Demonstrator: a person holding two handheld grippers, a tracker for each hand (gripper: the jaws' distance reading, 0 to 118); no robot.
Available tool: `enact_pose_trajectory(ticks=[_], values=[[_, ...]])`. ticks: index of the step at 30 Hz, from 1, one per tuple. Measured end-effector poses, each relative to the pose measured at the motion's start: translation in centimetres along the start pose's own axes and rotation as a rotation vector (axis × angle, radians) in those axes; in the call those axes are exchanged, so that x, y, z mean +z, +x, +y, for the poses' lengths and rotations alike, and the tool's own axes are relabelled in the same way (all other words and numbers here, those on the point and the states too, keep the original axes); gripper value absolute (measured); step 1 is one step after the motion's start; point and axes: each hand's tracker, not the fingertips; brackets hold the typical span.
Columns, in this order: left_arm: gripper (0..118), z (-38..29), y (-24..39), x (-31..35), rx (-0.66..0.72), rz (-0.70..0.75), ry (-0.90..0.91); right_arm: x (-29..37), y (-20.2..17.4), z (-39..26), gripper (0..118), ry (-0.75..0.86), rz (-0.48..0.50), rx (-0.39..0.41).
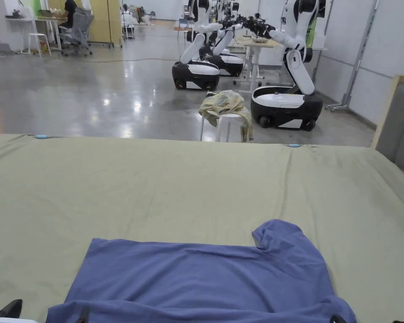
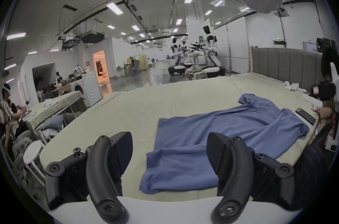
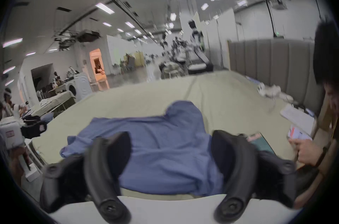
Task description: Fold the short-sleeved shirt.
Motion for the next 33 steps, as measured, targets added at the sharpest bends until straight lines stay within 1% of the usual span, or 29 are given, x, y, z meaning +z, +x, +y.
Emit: enact_pose_trajectory(ticks=[1,3,5,6,7,10,14,20,25,28,30,31,33], values=[[6,-0.5,0.2,-0.3,-0.005,-0.025,-0.004,0.3,-0.8,0.2,7,0.021,0.018,0.011],[6,-0.4,0.8,-0.5,-0.001,-0.074,-0.053,0.2,-2.2,0.6,7,0.003,0.024,0.049],[6,-1.2,1.3,-1.1,-0.003,-0.051,-0.081,0.1,-3.1,0.7,7,-0.019,0.006,0.095],[6,-1.4,1.1,-1.1,0.010,-0.108,-0.091,-0.1,-3.2,0.9,7,-0.028,0.037,0.101],[6,-1.5,1.0,-1.3,0.024,-0.120,-0.096,-0.1,-3.4,0.9,7,-0.034,0.054,0.096],[6,-1.8,1.3,-1.3,0.008,-0.105,-0.104,-0.2,-3.3,0.7,7,-0.045,0.053,0.092],[6,-1.6,1.2,-1.3,0.031,-0.109,-0.110,-0.4,-3.0,0.4,7,-0.058,0.058,0.071],[6,-0.8,0.4,-3.6,0.041,-0.099,-0.131,-0.7,-2.3,0.2,7,-0.077,0.065,0.046],[6,1.4,-0.2,-9.7,0.003,-0.089,-0.194,-1.3,-1.9,0.0,7,-0.101,0.060,0.064],[6,2.5,-1.4,-16.0,0.029,-0.110,-0.319,-1.8,-1.6,0.1,7,-0.115,0.059,0.061],[6,3.2,-1.9,-20.2,0.028,-0.103,-0.360,-2.3,-1.4,-0.1,7,-0.127,0.051,0.070],[10,3.5,-2.3,-22.5,0.014,-0.106,-0.387,-2.6,-1.3,-0.1,7,-0.133,0.046,0.076],[23,3.9,-2.9,-26.9,-0.009,-0.075,-0.429,-3.2,-1.0,-0.2,7,-0.149,0.043,0.079]])
